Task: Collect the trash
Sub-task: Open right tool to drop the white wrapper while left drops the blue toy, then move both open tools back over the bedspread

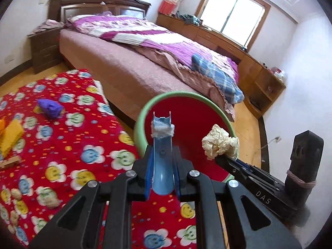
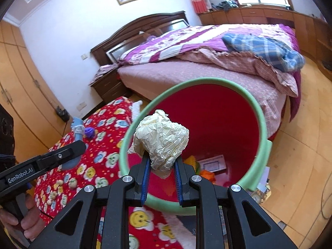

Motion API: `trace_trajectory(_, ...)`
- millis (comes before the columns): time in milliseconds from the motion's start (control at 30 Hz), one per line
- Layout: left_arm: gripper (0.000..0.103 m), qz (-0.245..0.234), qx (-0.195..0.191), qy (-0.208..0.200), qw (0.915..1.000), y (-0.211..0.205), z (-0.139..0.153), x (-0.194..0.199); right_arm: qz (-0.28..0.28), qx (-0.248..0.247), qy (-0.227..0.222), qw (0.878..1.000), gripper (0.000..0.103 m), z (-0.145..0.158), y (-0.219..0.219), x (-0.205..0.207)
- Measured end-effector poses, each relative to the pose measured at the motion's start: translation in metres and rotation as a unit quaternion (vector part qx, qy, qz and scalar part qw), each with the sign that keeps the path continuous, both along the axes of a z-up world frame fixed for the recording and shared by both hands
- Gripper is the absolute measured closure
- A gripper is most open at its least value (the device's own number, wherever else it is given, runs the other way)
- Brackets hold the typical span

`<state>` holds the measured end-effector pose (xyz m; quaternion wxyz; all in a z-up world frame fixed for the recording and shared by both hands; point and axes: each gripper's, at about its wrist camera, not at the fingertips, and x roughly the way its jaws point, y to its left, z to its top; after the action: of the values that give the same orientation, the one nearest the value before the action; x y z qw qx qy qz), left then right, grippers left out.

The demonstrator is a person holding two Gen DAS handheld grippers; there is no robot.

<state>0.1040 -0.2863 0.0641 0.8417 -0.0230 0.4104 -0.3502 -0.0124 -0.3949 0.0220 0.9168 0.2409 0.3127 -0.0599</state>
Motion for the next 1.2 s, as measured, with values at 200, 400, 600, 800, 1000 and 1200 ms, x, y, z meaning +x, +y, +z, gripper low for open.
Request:
trace_trajectory(200,0.087,-0.032,0.009,0.007,0.9994,-0.028,-0.013,0.001,-0.017,0.002,0.009,1.000,0.081,-0.007,-0.013,-0.004)
trace_trajectory(400,0.077,-0.032,0.017,0.001,0.9994,-0.031,-0.014,-0.001,-0.028,0.009,0.013,0.999,0.073,-0.010,-0.019,-0.005)
trace_trajectory(600,0.076,-0.010,0.016,0.006,0.9998,-0.018,-0.014,0.001,-0.032,0.012,0.014,0.999,0.058,-0.010,-0.017,-0.004)
trace_trajectory(800,0.076,0.013,0.017,0.005,0.9998,0.000,-0.011,0.001,-0.035,0.008,0.012,0.999,0.053,-0.007,-0.013,-0.004)
trace_trajectory(1000,0.076,0.036,0.015,0.002,0.9992,0.020,-0.006,0.002,-0.032,0.003,0.006,0.999,0.051,-0.001,-0.005,-0.004)
trace_trajectory(1200,0.076,0.061,0.008,0.003,0.9981,0.046,-0.002,0.001,-0.020,-0.006,-0.004,1.000,0.051,0.010,0.010,-0.004)
